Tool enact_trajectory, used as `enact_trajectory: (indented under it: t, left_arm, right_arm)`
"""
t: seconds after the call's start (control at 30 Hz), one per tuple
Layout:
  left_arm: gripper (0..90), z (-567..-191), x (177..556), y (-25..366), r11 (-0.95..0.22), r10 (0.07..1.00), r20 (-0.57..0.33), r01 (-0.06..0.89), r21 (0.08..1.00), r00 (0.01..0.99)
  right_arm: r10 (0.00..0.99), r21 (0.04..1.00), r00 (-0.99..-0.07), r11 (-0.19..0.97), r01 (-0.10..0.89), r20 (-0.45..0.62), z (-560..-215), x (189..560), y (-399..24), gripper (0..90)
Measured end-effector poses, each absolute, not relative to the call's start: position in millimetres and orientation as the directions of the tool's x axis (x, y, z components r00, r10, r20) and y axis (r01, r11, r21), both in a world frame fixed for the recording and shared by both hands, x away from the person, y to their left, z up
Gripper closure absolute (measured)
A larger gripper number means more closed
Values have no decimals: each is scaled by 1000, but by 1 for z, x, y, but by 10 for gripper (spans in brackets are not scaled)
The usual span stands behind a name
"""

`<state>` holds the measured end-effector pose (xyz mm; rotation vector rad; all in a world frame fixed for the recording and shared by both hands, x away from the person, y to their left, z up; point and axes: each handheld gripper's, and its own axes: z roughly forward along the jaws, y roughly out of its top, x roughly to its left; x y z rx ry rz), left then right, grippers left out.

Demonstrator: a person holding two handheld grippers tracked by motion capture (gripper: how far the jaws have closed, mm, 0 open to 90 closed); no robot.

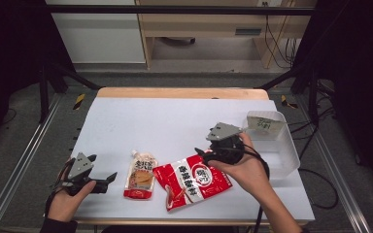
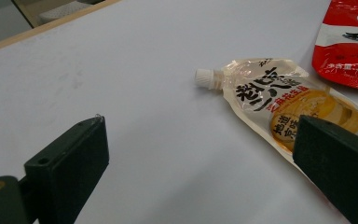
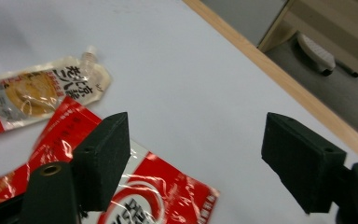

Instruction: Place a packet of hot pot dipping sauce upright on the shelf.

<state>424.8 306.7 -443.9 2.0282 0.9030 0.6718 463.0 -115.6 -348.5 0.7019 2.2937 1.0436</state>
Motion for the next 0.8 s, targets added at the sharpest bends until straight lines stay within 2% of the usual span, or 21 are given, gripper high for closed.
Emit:
enact_trajectory:
  t: [0.4,0.8]
  left_arm:
    - [37,-443,424,306,-432,781,146,356,829,608]
    - [45,-443,423,301,-454,770,164,349,820,617]
  right_arm:
    - [635,777,-750,562,284,-186,-365,471,-60,300]
    - [623,757,-772,563,332,-125,-386,486,-24,460]
